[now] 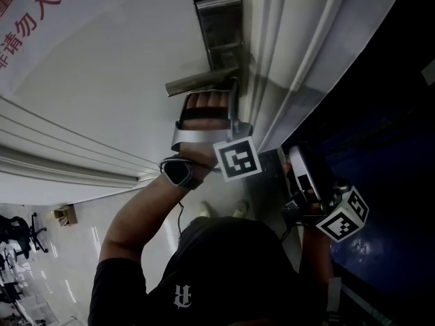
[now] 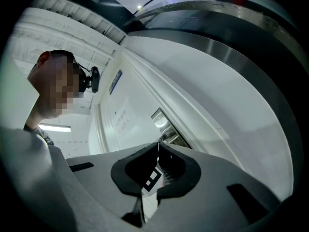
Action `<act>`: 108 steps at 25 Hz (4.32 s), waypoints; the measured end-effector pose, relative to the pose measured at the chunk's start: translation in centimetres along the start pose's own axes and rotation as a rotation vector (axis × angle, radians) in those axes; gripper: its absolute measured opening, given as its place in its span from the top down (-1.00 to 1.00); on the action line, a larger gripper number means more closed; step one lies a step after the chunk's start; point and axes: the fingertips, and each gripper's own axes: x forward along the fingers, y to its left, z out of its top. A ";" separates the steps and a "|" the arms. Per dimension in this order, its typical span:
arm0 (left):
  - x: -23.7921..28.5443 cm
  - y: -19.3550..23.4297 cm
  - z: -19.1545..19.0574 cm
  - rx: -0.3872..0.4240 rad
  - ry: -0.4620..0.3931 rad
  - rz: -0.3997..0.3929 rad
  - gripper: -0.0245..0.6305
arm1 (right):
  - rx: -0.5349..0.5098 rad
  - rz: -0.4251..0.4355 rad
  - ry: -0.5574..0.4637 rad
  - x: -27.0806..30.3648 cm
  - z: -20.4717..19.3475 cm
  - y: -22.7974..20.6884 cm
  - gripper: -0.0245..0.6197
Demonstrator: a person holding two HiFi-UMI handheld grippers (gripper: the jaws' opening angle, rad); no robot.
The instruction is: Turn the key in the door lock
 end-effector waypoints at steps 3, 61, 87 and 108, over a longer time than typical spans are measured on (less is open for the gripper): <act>0.2 0.1 0.3 0.101 0.036 -0.006 0.80 | -0.004 0.011 0.002 0.2 0.1 0.3 0.87; -0.2 0.4 -2.1 -2.619 -0.584 -0.519 0.71 | -0.029 -0.031 0.035 -0.6 0.5 0.2 0.87; 0.3 0.4 -1.9 -2.456 -0.461 -0.482 0.78 | -0.014 -0.036 0.043 -0.4 0.1 -0.5 0.88; 0.3 0.2 -1.7 -2.008 -0.299 -0.366 0.76 | 0.007 -0.016 0.042 -0.2 -0.2 -0.8 0.88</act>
